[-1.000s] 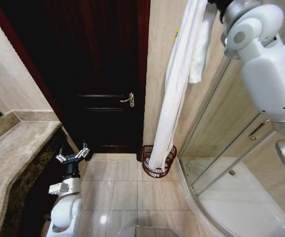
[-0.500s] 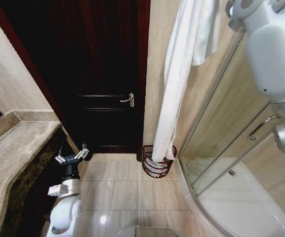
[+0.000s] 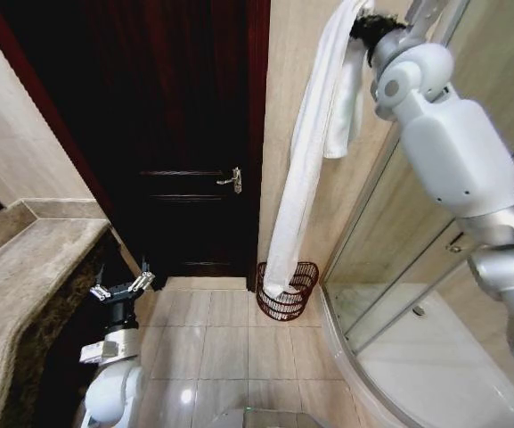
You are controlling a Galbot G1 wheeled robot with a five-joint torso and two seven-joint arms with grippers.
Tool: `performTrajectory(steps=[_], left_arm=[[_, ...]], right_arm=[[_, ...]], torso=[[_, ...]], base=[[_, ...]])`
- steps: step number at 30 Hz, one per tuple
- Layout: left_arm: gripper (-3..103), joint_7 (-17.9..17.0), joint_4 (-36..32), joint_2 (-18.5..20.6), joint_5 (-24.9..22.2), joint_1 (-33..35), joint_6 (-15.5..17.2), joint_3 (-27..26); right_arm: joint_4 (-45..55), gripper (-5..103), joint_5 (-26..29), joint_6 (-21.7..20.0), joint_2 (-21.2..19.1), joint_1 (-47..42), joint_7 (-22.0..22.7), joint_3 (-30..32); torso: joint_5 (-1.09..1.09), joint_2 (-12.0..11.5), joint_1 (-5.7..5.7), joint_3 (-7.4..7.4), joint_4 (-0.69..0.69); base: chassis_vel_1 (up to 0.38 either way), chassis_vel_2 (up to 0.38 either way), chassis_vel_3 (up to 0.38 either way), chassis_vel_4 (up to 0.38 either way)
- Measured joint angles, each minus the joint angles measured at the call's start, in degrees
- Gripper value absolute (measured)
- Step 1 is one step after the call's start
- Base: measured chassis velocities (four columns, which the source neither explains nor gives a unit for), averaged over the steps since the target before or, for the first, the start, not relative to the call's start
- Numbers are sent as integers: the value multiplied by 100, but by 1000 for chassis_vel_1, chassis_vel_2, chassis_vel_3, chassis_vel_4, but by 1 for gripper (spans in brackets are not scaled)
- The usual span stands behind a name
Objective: Discard the used towel into the hamper.
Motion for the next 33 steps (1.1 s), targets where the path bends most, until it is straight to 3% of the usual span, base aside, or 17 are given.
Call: performTrajectory(steps=[5,14,33], left_arm=[[100,-1,1,19,-19,2,0,-25],[100,-3,26,43,-69,9,-21,-57],[100,-5,223,119,-246,-14,-190,-173]], right_arm=[[-515,5,-159,58,314,364,-112,-24],[-757,5,-310,74,538,530,-211,-14],[-319,5,-544,204,647,-525,-60,10]], torso=[[2,0,0,1,1],[3,0,0,1,1],[3,0,0,1,1]], base=[[0,0,0,0],[0,0,0,0],[0,0,0,0]])
